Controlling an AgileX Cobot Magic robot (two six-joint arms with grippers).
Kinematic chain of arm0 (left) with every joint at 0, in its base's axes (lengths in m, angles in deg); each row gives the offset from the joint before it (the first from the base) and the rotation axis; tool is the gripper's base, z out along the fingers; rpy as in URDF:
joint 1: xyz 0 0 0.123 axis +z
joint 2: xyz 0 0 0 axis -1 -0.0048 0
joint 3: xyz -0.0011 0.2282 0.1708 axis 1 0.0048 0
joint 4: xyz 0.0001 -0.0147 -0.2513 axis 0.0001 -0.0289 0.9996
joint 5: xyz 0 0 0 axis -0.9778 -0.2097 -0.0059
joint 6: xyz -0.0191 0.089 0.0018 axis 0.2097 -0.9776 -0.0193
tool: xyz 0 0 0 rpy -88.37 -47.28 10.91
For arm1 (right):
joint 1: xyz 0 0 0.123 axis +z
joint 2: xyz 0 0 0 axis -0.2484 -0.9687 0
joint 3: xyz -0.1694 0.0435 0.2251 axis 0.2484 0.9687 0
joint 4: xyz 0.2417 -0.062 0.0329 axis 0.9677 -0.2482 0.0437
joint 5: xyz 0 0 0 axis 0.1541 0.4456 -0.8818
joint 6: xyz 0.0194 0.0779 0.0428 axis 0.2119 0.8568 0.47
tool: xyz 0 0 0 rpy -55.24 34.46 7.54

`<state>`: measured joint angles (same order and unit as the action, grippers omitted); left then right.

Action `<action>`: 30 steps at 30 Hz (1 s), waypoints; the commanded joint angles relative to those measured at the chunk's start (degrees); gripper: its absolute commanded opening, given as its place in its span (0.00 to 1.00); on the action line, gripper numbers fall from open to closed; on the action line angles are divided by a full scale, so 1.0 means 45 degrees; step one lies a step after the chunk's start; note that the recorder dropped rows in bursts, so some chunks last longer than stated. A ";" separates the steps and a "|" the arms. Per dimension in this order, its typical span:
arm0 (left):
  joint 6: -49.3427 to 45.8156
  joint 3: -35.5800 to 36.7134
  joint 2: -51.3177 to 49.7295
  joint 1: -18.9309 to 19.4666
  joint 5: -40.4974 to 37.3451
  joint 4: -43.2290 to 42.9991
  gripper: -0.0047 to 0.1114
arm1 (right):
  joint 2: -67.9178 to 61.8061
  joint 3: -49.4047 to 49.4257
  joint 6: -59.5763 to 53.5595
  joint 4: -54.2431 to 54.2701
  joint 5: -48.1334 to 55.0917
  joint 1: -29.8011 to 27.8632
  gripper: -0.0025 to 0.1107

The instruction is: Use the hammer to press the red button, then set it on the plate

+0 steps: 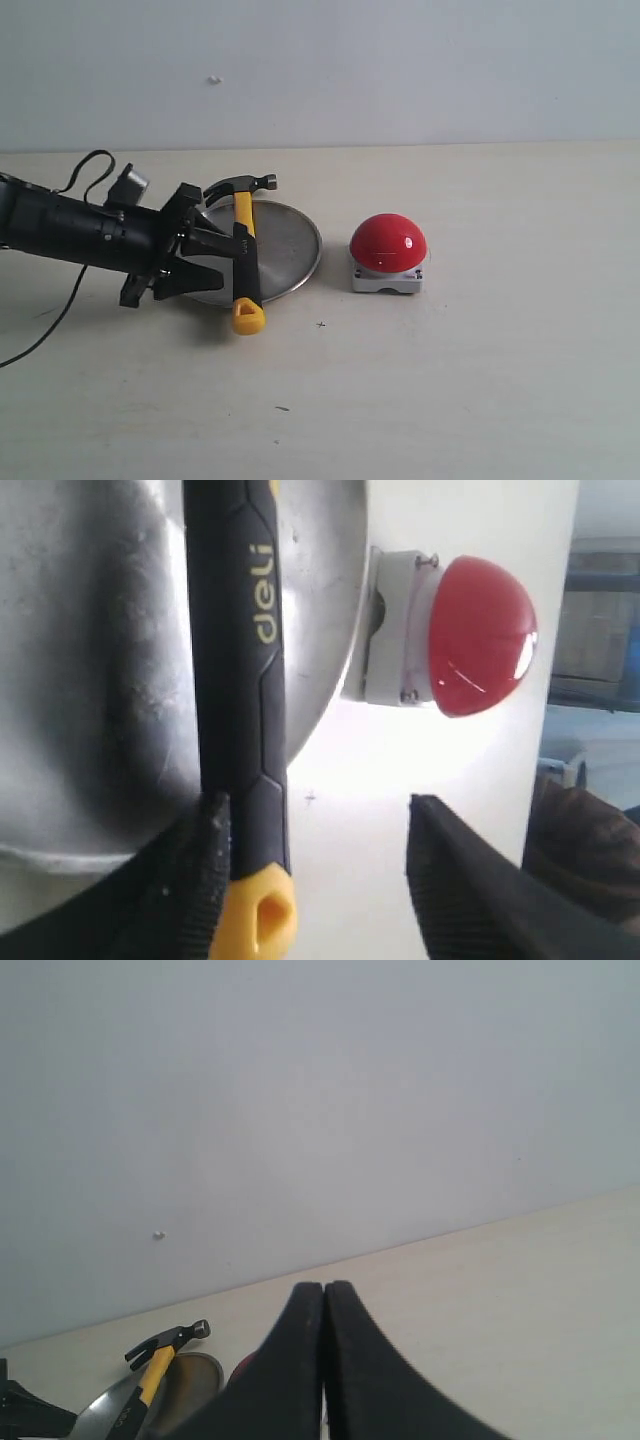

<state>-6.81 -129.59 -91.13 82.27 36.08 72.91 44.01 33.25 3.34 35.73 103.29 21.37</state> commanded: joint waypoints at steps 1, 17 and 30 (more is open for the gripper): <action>0.0192 -0.0049 0.0235 0.0524 -0.1633 -0.0327 0.47 | 0.0077 0.0068 -0.0039 0.0045 -0.0115 -0.0077 0.02; -0.7298 0.5825 1.0519 0.0782 0.0388 0.3380 0.04 | 0.0077 0.0068 -0.0039 0.0045 -0.0115 -0.0077 0.02; -0.7446 1.1230 2.3719 0.0782 1.0081 0.3380 0.04 | 0.0077 0.0068 -0.0039 0.0045 -0.0115 -0.0077 0.02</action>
<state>-40.47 -81.14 11.08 85.75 76.82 87.37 44.01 33.25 3.34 35.73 103.29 21.37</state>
